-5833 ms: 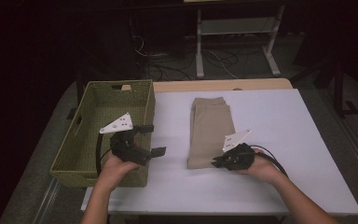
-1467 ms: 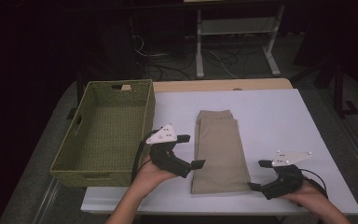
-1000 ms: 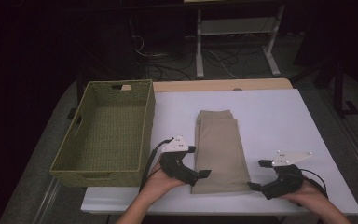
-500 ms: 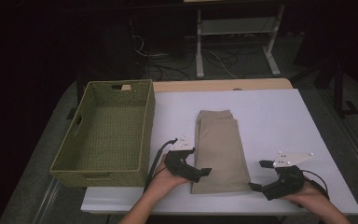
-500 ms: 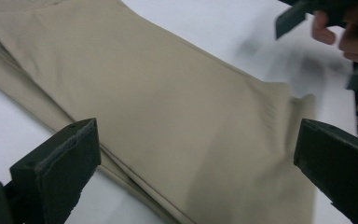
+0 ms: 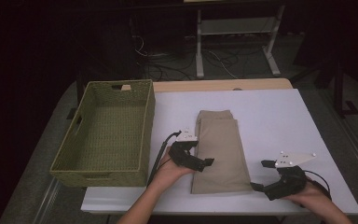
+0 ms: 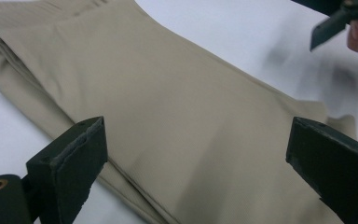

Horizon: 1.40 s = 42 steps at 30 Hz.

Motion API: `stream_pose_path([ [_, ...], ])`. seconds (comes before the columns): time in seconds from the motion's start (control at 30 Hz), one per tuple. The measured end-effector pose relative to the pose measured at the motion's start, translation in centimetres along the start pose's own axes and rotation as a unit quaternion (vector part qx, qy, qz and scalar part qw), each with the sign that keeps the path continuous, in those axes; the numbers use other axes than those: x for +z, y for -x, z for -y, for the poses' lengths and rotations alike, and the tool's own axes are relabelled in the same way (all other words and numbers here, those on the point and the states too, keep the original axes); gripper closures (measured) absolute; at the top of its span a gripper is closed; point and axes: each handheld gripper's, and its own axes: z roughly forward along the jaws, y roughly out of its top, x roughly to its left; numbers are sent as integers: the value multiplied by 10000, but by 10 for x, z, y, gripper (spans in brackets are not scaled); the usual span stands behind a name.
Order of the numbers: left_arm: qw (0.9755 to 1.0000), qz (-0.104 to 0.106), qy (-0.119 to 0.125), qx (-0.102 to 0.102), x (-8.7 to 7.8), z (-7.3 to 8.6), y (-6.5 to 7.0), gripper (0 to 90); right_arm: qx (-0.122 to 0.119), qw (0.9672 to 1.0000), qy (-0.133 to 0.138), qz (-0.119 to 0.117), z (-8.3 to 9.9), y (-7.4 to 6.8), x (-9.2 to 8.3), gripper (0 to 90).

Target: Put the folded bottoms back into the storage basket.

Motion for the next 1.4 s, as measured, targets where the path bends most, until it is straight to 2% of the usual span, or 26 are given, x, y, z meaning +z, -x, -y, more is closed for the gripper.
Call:
stream_pose_path([
  [0.3,9998,-178,77,-5,10,-15,-16,124,23,10000,-23,-94,3,-1,0,71],
  [0.77,9986,-415,179,-258,31,-35,-52,170,147,9999,13,5,6,-1,-3,72],
  [1.17,9962,-686,174,-515,43,-39,-84,173,130,9999,9,-32,6,1,-1,77],
  [1.4,9949,-880,114,-486,49,-42,-97,184,108,9999,-25,-72,4,0,2,78],
])
